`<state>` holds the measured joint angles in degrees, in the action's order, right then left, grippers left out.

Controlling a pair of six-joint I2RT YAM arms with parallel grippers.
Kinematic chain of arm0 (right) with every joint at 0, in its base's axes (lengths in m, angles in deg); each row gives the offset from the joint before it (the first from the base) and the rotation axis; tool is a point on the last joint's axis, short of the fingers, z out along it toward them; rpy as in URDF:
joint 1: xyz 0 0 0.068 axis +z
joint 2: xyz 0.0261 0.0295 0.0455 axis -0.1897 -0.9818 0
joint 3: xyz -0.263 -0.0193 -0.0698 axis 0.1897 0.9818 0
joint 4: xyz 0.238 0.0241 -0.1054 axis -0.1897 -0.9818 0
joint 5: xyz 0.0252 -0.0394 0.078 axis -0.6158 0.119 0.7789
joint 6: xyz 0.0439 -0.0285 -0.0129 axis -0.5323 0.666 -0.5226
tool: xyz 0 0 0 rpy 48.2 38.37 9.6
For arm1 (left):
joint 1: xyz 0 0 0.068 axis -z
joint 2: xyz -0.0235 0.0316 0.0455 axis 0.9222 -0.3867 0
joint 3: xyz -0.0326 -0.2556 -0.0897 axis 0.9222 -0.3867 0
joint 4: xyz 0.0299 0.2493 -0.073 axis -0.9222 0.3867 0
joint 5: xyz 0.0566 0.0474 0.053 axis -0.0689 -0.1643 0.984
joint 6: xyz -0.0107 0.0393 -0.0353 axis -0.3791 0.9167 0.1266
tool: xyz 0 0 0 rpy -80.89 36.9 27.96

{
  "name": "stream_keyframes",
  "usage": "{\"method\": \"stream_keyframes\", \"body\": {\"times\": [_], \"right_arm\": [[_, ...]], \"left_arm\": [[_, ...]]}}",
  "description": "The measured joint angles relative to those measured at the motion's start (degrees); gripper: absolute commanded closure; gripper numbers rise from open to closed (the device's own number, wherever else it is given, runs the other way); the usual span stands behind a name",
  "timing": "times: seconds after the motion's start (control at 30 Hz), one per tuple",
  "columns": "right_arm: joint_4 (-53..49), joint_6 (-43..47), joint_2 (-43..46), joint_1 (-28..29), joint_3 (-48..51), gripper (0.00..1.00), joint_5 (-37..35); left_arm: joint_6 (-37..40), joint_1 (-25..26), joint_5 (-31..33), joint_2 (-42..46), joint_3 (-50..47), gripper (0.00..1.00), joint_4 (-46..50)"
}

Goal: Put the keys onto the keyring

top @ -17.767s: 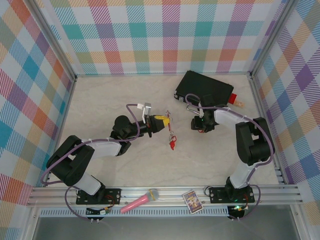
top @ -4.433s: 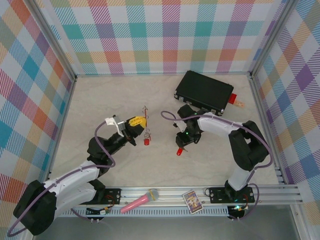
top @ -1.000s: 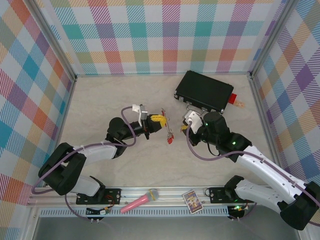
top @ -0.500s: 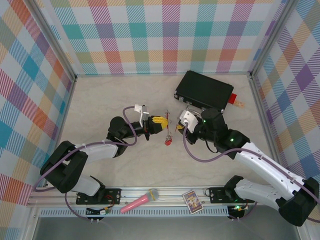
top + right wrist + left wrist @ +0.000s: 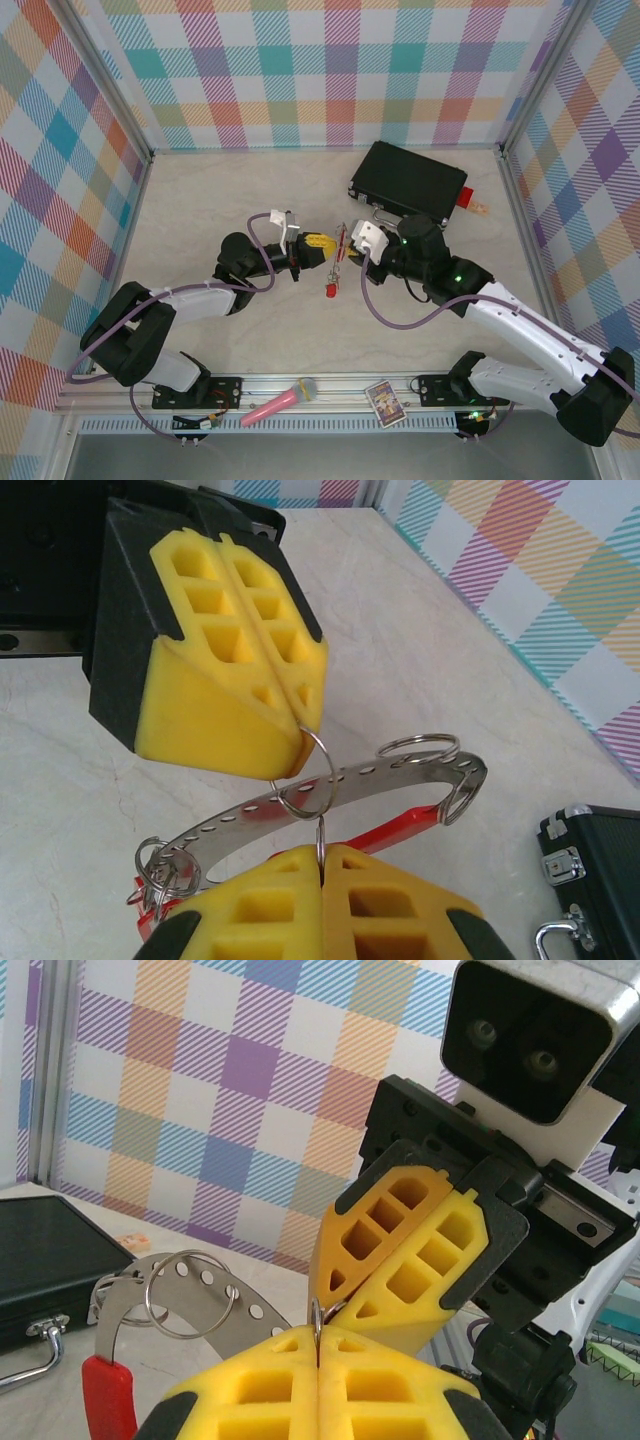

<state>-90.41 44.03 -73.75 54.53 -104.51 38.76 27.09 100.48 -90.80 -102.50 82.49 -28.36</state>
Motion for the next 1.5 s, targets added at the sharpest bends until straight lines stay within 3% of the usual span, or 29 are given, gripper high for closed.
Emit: {"method": "stream_keyframes", "body": {"times": [1.5], "right_arm": [[1.46, 3.19, 3.58, 2.99, 0.35, 1.00, -3.93]], "left_arm": [[1.29, 0.00, 0.63, 1.51, 0.00, 1.00, 1.92]]}}
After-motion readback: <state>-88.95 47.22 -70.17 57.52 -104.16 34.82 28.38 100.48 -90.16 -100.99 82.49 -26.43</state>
